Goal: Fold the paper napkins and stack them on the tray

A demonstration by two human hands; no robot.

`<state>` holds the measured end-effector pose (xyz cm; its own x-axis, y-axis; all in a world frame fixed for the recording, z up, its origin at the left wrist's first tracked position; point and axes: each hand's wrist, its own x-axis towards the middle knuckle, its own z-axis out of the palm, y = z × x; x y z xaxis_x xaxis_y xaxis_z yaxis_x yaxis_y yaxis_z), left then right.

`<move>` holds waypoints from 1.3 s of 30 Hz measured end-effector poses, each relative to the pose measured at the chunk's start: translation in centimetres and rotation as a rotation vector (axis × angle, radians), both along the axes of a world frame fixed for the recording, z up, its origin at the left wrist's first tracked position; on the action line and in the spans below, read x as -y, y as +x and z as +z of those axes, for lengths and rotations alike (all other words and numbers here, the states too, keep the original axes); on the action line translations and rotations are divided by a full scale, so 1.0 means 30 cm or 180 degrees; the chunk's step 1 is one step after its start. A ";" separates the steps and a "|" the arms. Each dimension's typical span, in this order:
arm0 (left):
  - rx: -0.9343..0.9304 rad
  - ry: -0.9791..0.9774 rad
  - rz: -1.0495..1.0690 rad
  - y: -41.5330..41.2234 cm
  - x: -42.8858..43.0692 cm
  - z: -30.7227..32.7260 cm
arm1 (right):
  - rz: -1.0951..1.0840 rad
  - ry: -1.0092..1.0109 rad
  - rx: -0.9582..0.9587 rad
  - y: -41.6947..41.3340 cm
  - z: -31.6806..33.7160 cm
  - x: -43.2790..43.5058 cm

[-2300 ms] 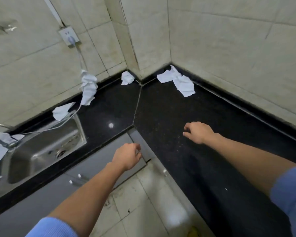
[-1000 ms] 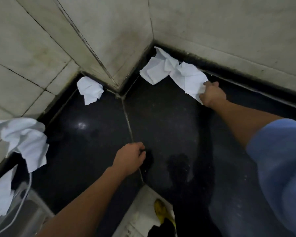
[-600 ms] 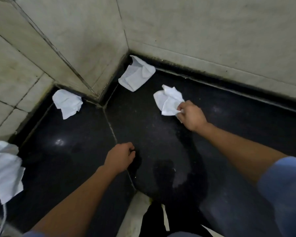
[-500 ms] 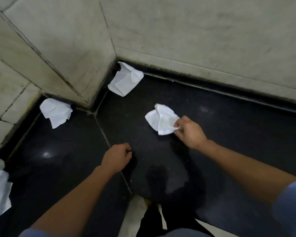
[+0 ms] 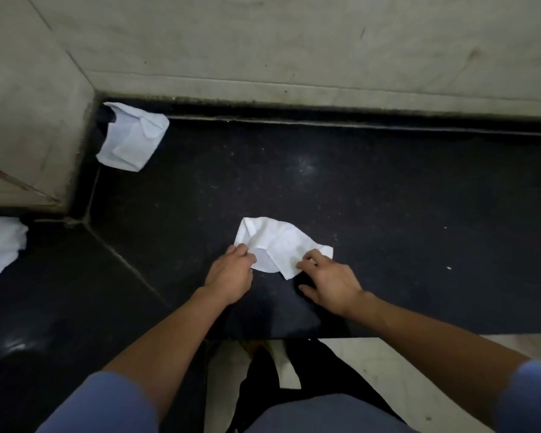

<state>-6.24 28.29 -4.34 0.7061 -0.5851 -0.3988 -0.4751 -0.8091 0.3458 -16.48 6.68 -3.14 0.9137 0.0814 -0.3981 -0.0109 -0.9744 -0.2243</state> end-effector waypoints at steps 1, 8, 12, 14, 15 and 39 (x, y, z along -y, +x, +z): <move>0.0048 0.0097 -0.0088 -0.005 0.005 -0.004 | -0.0071 0.0017 -0.0095 0.002 -0.014 -0.013; -0.0172 0.0276 0.0055 -0.096 -0.033 0.012 | -0.0307 0.0571 -0.0095 0.035 -0.015 0.005; -0.0257 0.0205 0.0233 -0.162 -0.068 0.020 | 0.0244 0.0377 0.0069 0.032 0.011 0.086; -0.0199 0.0103 0.0307 -0.167 -0.070 0.025 | 0.0531 0.0425 0.0042 0.032 -0.002 0.087; -0.0154 0.0038 0.0379 -0.163 -0.068 0.028 | 0.0662 0.0407 -0.0039 0.034 -0.018 0.078; -0.0026 0.0040 0.1231 -0.060 0.019 0.025 | -0.2454 0.1470 -0.0529 0.196 -0.030 0.194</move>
<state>-8.06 27.70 -3.59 0.8705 -0.2711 -0.4108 -0.1312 -0.9323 0.3371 -10.60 0.87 -4.05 0.7148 -0.3438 -0.6090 -0.6887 -0.4974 -0.5276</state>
